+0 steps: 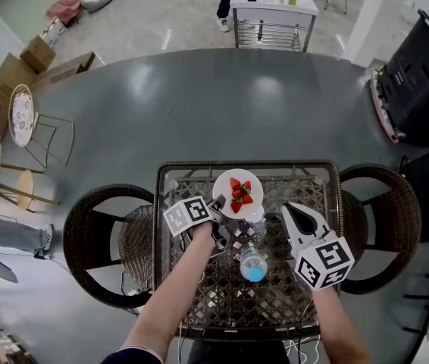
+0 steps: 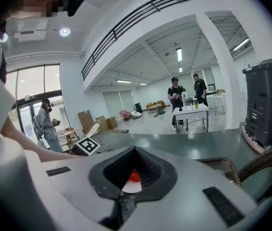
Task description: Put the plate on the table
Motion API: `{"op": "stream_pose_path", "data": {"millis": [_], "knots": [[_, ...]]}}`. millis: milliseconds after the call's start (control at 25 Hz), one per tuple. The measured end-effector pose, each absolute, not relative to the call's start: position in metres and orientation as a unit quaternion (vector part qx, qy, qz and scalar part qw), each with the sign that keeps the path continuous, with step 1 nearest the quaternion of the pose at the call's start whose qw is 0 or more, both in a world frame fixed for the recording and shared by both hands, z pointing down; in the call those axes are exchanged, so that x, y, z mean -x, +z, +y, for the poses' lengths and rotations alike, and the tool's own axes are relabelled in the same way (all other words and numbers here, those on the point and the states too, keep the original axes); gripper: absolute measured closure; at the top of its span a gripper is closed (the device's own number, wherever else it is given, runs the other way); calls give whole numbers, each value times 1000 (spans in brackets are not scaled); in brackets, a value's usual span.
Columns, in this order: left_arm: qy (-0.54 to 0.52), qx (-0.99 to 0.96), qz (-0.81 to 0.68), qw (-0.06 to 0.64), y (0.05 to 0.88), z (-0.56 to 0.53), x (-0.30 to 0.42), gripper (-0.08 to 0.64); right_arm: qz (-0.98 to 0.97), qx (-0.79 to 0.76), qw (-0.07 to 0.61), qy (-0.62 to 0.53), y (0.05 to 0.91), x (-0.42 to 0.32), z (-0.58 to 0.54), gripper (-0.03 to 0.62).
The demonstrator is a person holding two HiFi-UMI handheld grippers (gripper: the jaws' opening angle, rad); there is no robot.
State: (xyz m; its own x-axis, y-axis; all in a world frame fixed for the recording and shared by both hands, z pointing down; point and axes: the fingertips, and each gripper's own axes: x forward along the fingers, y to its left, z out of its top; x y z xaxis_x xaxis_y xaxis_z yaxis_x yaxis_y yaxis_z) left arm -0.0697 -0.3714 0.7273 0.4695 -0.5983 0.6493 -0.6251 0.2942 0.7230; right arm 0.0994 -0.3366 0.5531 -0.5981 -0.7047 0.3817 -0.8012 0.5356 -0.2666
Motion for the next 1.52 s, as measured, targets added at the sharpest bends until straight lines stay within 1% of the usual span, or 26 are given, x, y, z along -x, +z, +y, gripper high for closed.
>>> {"op": "stream_pose_path", "data": {"millis": [200,600,840,960,1040,1280,1520], "knots": [[46,-584,-543,601,732,-371,70,503,-867,-436,109,213,551,-104,-338,588],[138,-603,-579,530,732,-371,70,469,-864,-442,101,218,550,-108,-329,588],[167,-617,-591,491,730,-372,71,465,-862,-447,100,218,549,-113,-327,588],[165,-620,-595,484,729,-373,71,438,-861,-448,99,219,549,-114,-324,588],[158,-621,-603,476,726,-374,74,400,-861,-448,99,219,547,-114,-323,588],[162,-640,-600,452,707,-366,90,397,-860,-454,91,215,538,-115,-323,588],[138,-724,-562,375,651,-353,95,399,-863,-456,76,205,520,-109,-319,588]]}}
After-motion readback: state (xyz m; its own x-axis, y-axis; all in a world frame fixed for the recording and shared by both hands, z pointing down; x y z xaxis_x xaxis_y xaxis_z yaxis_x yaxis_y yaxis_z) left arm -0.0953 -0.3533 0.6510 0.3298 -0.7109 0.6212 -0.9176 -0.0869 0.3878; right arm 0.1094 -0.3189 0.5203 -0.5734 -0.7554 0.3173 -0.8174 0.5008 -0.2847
